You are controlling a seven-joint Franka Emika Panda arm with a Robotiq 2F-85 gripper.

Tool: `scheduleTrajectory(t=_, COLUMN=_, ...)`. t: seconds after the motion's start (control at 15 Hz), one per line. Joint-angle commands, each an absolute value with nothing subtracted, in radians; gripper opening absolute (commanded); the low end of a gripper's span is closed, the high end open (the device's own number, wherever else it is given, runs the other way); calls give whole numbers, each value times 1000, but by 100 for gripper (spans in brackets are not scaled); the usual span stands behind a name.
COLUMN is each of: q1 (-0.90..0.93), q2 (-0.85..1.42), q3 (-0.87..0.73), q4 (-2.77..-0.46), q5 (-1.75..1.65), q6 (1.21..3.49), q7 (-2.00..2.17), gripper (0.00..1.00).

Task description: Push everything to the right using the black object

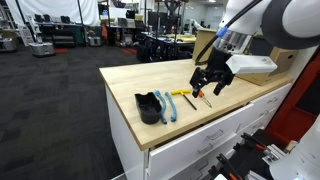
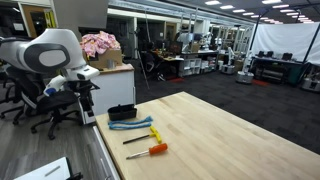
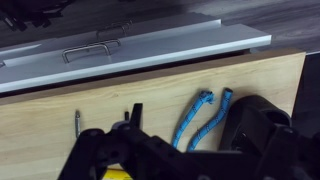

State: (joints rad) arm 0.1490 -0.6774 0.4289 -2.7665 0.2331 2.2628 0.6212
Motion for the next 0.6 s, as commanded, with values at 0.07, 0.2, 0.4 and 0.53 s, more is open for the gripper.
scheduleTrajectory(t=0.07, q1=163, q2=-663, q3=424, q4=-2746, q5=211, q6=2257, q7=649, gripper=100)
scheduleTrajectory(t=0.2, q1=160, q2=-610, q3=454, q4=-2704, q5=175, q6=2282, q7=644, gripper=100)
scheduleTrajectory(t=0.4, q1=158, q2=-553, q3=509, q4=-2645, q5=102, q6=2316, q7=657, gripper=100)
scheduleTrajectory(t=0.53, q1=139, q2=-494, q3=538, q4=-2605, q5=45, q6=2350, q7=689, gripper=100)
